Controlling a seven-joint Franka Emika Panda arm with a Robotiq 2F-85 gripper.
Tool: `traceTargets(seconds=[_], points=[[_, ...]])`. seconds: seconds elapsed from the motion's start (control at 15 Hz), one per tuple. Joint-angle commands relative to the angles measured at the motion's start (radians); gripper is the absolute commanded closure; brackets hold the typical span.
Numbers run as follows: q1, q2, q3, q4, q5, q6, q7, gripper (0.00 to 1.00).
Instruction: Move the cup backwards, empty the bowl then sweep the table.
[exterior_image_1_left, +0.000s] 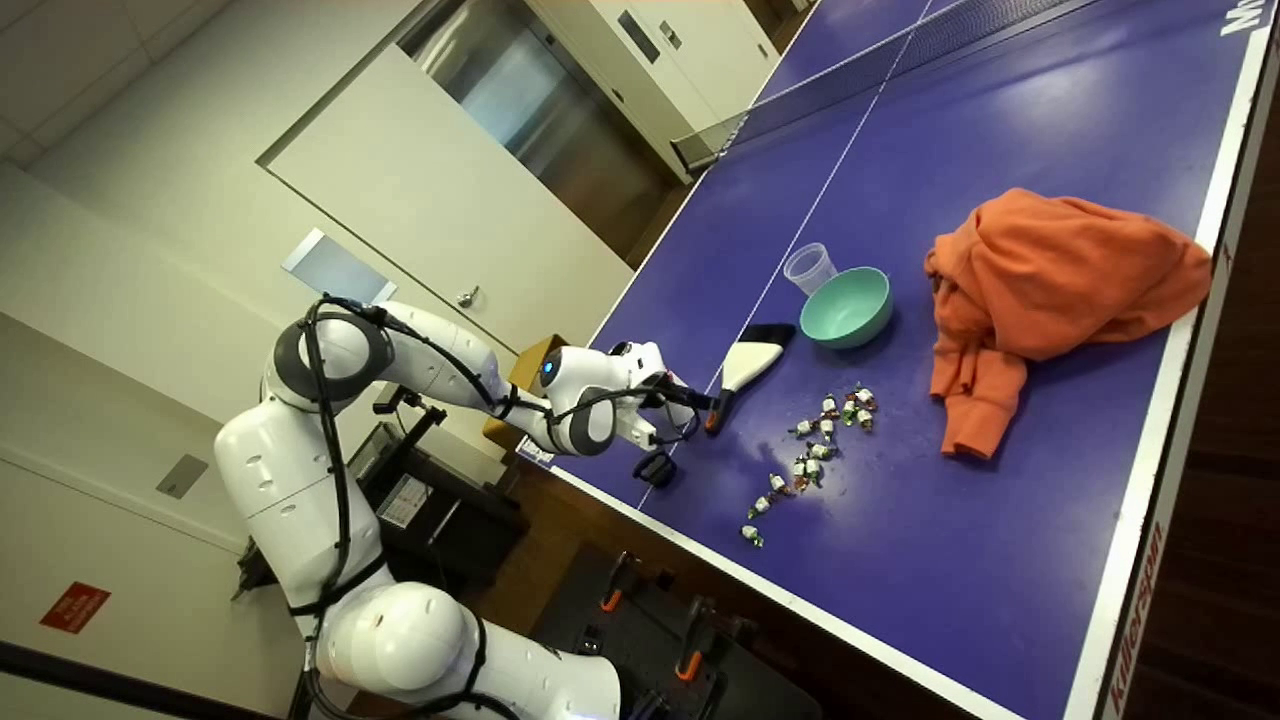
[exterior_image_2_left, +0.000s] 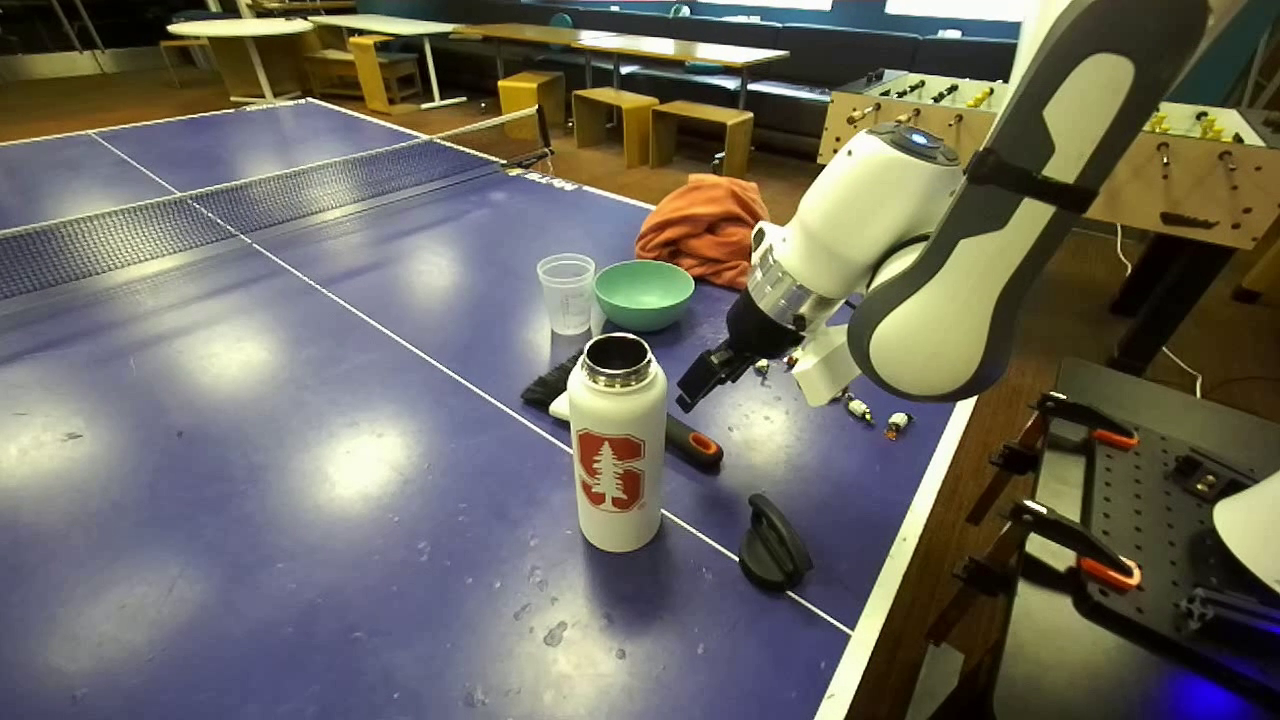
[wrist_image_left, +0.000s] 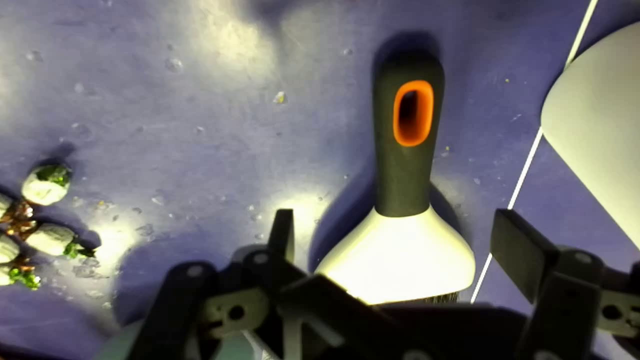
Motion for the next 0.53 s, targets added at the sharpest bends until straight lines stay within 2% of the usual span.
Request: traceTargets(seconds=[0.0,0.27,0.47], points=[[-0.02,0.004,0.03,0.006,0.041,0.004,-0.04,0.0],[-0.028,0.005,0.031,0.011,0.041,0.004,-0.04,0.0],[0.03,0.031,-0.007,0.027,0.089,0.02,-0.042,0.0]])
